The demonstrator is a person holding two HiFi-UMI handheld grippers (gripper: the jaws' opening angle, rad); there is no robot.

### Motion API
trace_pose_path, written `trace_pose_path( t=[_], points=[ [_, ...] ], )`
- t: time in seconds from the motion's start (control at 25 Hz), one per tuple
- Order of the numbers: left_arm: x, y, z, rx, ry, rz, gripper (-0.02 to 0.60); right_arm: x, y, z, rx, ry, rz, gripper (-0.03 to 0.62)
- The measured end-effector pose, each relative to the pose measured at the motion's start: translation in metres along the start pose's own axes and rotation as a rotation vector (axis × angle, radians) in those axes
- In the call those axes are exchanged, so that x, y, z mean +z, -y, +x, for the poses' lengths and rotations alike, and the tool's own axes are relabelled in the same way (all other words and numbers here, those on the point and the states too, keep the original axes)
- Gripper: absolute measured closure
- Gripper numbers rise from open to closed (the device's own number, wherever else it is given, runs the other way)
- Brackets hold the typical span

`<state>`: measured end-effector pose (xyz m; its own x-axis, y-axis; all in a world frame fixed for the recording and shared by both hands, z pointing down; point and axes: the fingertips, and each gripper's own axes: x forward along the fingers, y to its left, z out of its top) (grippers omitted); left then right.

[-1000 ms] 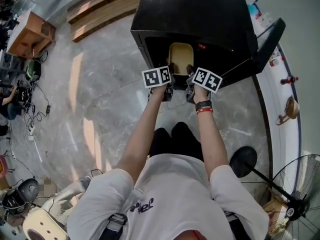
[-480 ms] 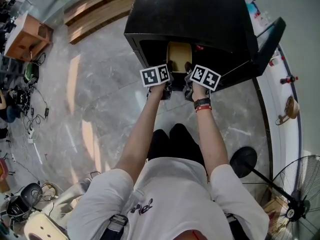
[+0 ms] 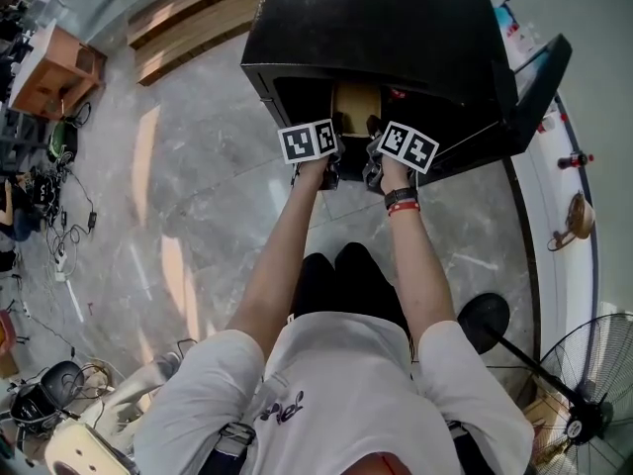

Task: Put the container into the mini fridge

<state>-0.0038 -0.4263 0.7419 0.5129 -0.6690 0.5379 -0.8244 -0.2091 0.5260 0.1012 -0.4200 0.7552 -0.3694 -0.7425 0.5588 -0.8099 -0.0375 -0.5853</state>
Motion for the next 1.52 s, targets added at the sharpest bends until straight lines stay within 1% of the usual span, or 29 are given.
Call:
trace_pose_path(
  t=[0.52, 0.76, 1.12, 1.32, 1.52],
  points=[
    [0.0, -0.001, 0.015, -0.004, 0.03, 0.006, 0.477, 0.006, 0.009, 0.008, 0.008, 0.049, 0.002, 0.484],
    [-0.006, -0.001, 0.019, 0.005, 0.019, 0.01, 0.474, 0.002, 0.015, 0.008, 0.002, 0.057, 0.011, 0.485],
    [-0.008, -0.008, 0.028, 0.017, 0.022, 0.006, 0.472, -0.001, 0.021, 0.017, 0.024, 0.067, 0.039, 0.485],
    [-0.007, -0.01, 0.033, 0.026, 0.042, 0.014, 0.468, 0.003, 0.02, 0.021, 0.039, 0.085, 0.029, 0.487],
    [-0.005, -0.012, 0.041, 0.013, 0.058, 0.004, 0.463, 0.009, 0.022, 0.027, 0.035, 0.101, 0.012, 0.487]
  ],
)
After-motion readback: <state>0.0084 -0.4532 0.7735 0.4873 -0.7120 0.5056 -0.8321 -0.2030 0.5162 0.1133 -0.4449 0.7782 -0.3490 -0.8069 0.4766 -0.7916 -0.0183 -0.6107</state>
